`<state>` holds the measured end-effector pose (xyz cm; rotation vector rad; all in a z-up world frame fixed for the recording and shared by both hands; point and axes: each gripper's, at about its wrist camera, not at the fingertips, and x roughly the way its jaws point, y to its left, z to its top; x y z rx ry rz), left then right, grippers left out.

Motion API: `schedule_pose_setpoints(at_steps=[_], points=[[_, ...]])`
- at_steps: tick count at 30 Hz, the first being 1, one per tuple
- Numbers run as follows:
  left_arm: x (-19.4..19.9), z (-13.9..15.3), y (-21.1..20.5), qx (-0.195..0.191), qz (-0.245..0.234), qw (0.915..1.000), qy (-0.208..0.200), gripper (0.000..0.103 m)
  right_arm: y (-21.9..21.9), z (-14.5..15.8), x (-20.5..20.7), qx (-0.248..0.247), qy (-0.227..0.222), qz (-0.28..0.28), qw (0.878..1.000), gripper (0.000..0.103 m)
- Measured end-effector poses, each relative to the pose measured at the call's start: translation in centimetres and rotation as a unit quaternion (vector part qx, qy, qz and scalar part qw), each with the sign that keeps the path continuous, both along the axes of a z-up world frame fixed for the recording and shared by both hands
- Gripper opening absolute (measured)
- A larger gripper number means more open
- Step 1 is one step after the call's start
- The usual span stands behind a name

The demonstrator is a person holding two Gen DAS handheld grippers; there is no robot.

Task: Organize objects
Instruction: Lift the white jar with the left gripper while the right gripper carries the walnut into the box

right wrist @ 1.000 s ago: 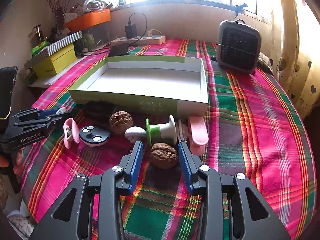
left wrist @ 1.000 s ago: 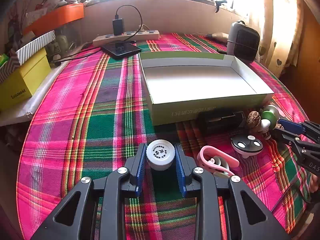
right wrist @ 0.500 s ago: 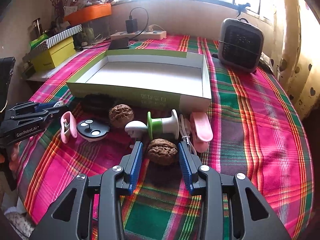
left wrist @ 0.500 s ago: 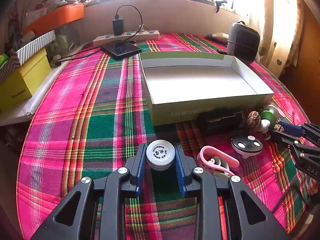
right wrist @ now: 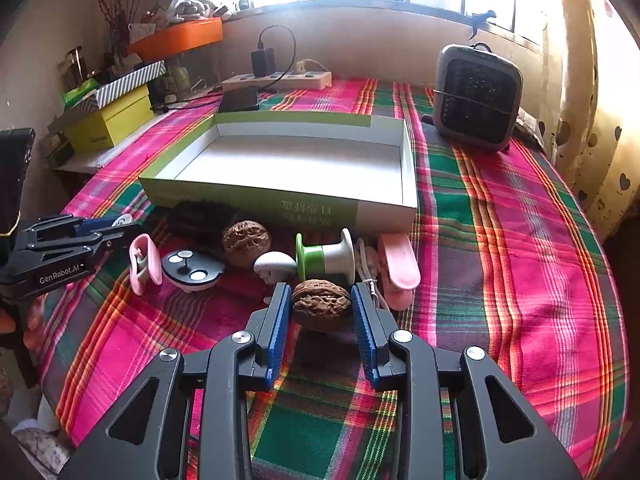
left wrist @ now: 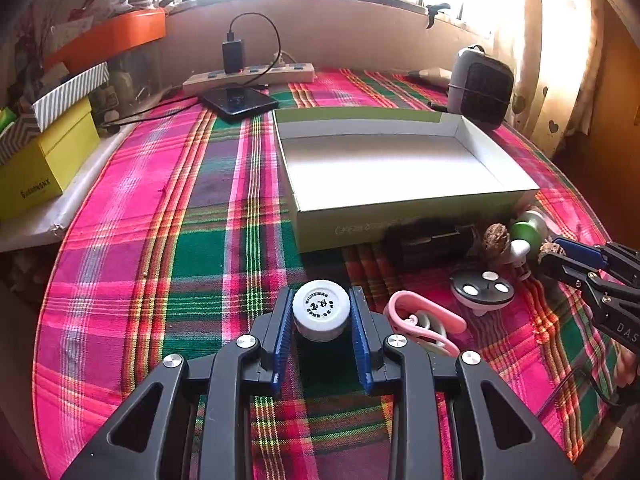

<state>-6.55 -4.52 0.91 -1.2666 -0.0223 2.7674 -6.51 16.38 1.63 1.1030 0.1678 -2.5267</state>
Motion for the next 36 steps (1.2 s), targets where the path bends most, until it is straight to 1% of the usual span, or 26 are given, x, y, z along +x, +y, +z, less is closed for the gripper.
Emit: schedule_pose_setpoints(at_steps=[8, 14, 19, 24, 29, 36], points=[[-0.1, 1.6, 0.2, 0.007, -0.009, 0.9998, 0.018, 0.025, -0.3, 1.7, 0.0, -0.027, 0.017, 0.004, 0.999, 0.032], [-1.7, 2.6, 0.2, 0.016, -0.014, 0.9994, 0.027, 0.025, -1.0, 3.0, -1.7, -0.052, 0.021, 0.004, 0.998, 0.032], [-3.4, 3.3, 0.3, 0.022, -0.018, 0.9991, 0.03, 0.025, -2.0, 3.6, -3.3, -0.062, 0.021, 0.004, 0.998, 0.032], [-4.8, 3.6, 0.7, 0.021, -0.027, 0.9989, 0.033, 0.025, -3.3, 3.7, -4.9, -0.058, 0.021, 0.009, 0.998, 0.032], [-6.7, 3.6, 1.0, 0.024, -0.031, 0.9987, 0.033, 0.025, -4.2, 3.5, -7.0, -0.058, 0.01, 0.01, 0.998, 0.032], [-9.6, 3.2, 1.2, 0.025, -0.035, 0.9987, 0.026, 0.025, -5.6, 2.9, -10.0, -0.043, -0.004, 0.005, 0.999, 0.032]])
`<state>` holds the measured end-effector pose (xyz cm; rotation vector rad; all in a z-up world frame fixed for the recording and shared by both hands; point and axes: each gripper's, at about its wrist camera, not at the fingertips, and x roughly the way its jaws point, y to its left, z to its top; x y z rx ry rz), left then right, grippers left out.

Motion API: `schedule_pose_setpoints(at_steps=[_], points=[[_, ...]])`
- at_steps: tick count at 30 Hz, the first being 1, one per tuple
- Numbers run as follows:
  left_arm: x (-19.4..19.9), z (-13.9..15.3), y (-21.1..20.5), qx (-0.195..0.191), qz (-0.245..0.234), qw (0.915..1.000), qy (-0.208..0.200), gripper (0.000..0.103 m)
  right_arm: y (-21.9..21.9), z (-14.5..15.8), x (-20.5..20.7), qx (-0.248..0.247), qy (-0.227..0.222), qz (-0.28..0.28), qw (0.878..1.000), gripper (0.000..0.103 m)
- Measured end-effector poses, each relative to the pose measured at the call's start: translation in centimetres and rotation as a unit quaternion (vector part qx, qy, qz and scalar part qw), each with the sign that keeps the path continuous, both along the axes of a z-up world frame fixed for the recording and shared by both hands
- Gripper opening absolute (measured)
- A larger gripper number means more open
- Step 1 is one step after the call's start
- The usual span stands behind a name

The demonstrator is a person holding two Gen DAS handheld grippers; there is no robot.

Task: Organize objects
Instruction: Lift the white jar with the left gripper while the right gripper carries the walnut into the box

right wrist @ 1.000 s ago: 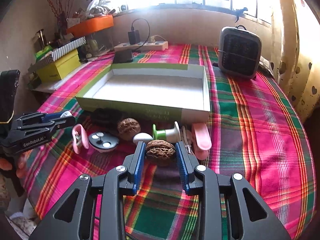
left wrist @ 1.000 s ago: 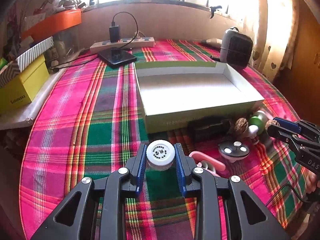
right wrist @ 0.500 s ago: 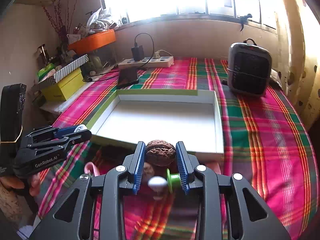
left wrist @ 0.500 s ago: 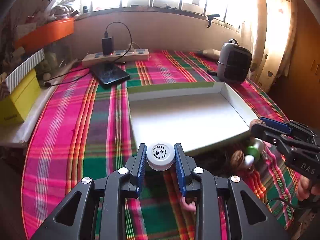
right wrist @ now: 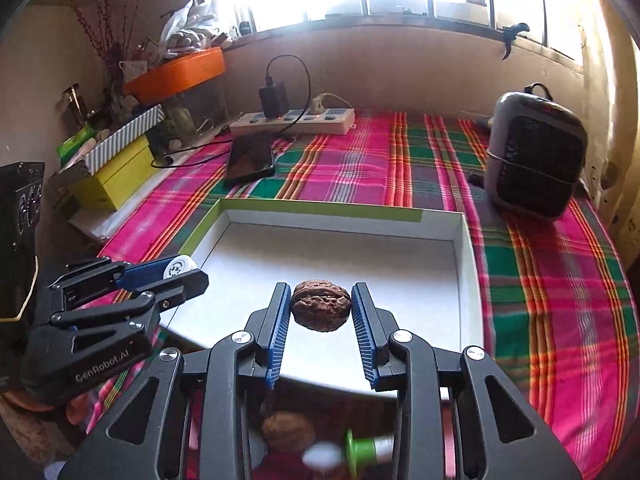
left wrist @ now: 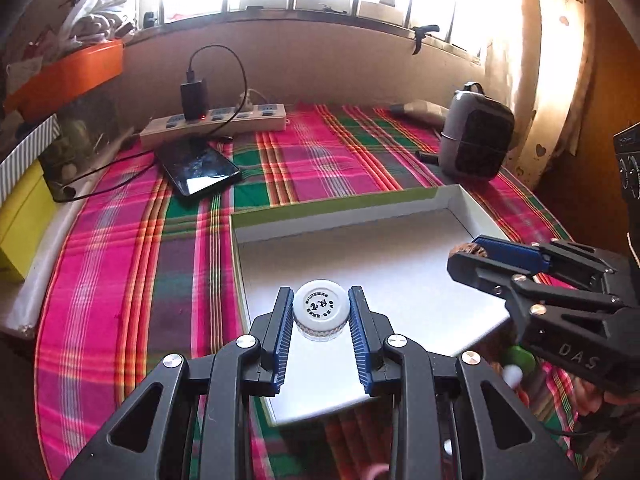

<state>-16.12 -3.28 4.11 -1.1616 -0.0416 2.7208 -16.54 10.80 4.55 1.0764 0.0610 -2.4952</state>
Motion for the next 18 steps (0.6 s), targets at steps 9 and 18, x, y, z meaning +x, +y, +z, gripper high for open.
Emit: schedule_pose_setpoints(at_steps=[9, 18], points=[[-2.7, -1.1, 0.3, -0.006, -0.011, 0.9998, -0.016, 0.025, -1.6, -1.1, -3.4, 0.014, -0.023, -0.005, 1.0, 0.032], [-4.4, -2.2, 0.2, -0.01, -0.01, 0.9994, -0.032, 0.025, -2.3, -2.3, -5.1, 0.029, -0.039, -0.01, 0.999, 0.032]])
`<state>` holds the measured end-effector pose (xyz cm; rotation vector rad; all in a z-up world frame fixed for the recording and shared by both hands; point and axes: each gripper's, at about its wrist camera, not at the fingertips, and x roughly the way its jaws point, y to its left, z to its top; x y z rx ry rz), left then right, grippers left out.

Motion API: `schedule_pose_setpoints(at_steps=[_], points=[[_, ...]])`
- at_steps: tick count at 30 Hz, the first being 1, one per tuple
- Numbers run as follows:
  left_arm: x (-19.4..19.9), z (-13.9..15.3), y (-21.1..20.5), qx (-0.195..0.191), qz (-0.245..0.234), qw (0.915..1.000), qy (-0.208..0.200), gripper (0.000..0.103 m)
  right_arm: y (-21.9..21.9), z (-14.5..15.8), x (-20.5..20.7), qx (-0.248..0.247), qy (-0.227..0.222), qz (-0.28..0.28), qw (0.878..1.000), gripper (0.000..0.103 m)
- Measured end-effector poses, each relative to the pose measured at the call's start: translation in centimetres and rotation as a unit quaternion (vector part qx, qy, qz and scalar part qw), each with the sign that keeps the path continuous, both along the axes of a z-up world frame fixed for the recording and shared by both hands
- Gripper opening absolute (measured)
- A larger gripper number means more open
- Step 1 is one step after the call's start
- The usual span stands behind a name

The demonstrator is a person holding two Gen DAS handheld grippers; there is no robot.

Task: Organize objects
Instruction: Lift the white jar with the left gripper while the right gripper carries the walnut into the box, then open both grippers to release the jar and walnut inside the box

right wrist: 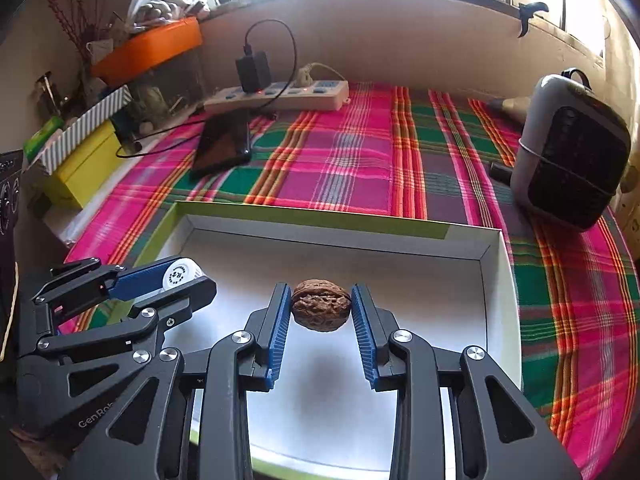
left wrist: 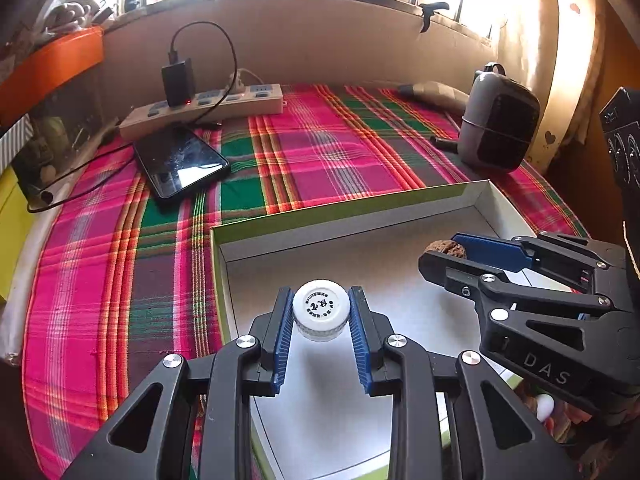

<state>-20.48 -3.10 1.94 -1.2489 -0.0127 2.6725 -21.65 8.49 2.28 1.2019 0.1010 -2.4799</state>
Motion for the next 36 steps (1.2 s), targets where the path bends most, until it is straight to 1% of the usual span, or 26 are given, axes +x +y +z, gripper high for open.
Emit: schedule_pose_setpoints(at_steps=[12, 18, 26, 29, 31, 32, 36], points=[[-0.6, -0.4, 0.4, -0.006, -0.003, 1.0, -0.006, 0.025, -0.3, -0.4, -0.9, 0.007, -0.013, -0.003, 1.0, 0.032], [-0.7, -0.5, 0.5, -0.017, -0.003, 0.9998, -0.007, 0.026, -0.4, -0.6, -1.0, 0.014, -0.019, -0.005, 1.0, 0.033], [-0.7, -0.4, 0.3, -0.006, 0.0, 0.9999, -0.009, 0.026, -0.4, -0.6, -0.9, 0.018, -0.016, -0.014, 1.0, 0.033], [-0.6, -0.4, 0.2, -0.002, -0.001, 1.0, -0.01, 0.026, -0.1, -0.6, -1.0, 0.013, -0.018, -0.024, 0.999, 0.037], [-0.6, -0.3, 0.2, 0.003, 0.001, 0.9999, -0.011, 0.026, 0.1, -0.6, -1.0, 0.006, -0.019, -0.03, 0.999, 0.045], [-0.5, -0.2, 0.1, 0.004, 0.002, 0.9999, -0.01, 0.026, 0.2, -0.5, -0.9, 0.003, -0.018, -0.032, 0.999, 0.046], [-0.1, 0.1, -0.1, 0.001, 0.008, 1.0, -0.005, 0.028, 0.6, -0.2, -0.6, -0.008, -0.018, -0.033, 0.999, 0.048]])
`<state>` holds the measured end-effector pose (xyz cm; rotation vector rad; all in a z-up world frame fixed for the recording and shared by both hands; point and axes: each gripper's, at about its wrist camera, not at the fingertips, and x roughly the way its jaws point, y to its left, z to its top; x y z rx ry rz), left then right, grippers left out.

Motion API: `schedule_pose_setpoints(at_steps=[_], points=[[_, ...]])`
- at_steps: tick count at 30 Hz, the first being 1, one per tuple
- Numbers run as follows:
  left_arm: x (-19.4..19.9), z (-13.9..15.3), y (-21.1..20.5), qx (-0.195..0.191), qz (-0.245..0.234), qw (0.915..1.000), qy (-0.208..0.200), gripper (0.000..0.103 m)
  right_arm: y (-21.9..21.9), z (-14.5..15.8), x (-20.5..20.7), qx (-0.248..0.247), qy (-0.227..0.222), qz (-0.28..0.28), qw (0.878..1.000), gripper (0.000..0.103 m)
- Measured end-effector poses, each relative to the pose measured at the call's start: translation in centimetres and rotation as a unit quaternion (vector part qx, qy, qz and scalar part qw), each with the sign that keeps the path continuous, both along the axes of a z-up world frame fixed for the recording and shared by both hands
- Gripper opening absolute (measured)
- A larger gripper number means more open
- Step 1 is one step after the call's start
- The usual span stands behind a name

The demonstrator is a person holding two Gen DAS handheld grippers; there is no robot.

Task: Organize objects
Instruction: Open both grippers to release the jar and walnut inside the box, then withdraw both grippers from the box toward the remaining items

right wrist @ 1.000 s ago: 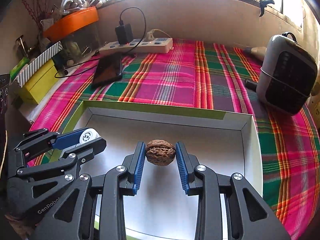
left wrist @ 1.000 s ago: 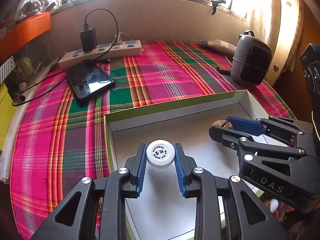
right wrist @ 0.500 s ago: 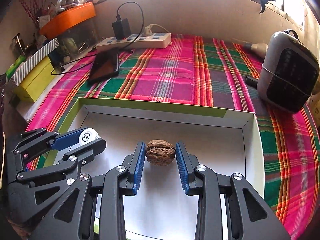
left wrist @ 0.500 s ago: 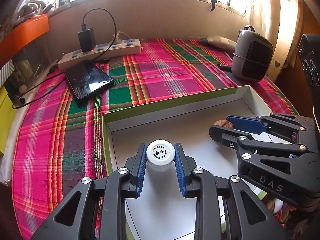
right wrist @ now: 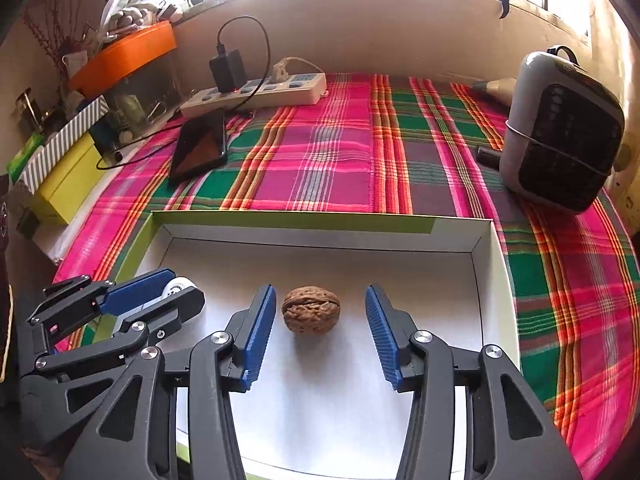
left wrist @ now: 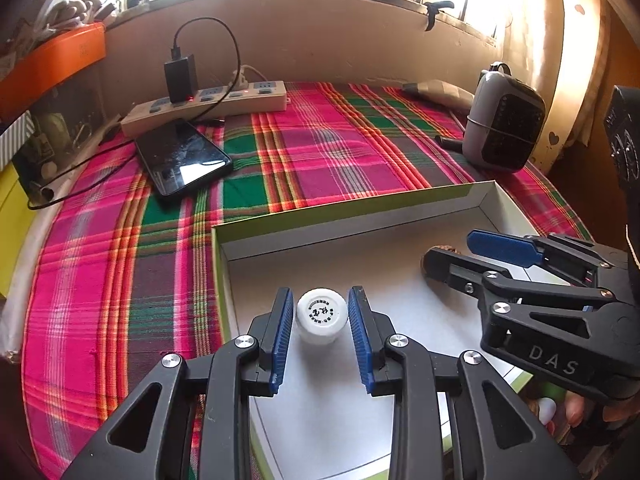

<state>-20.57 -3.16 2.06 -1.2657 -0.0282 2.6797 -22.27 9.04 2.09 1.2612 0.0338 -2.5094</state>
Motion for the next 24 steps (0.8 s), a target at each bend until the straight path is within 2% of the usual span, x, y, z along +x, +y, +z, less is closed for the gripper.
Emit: schedule_pose_setpoints(at_steps=[24], points=[[6.8, 3.4, -0.6, 0.016, 0.005, 0.9986, 0.05, 0.03, 2.6, 3.3, 5.6, -0.035, 0.054, -0.011, 0.998, 0.049]])
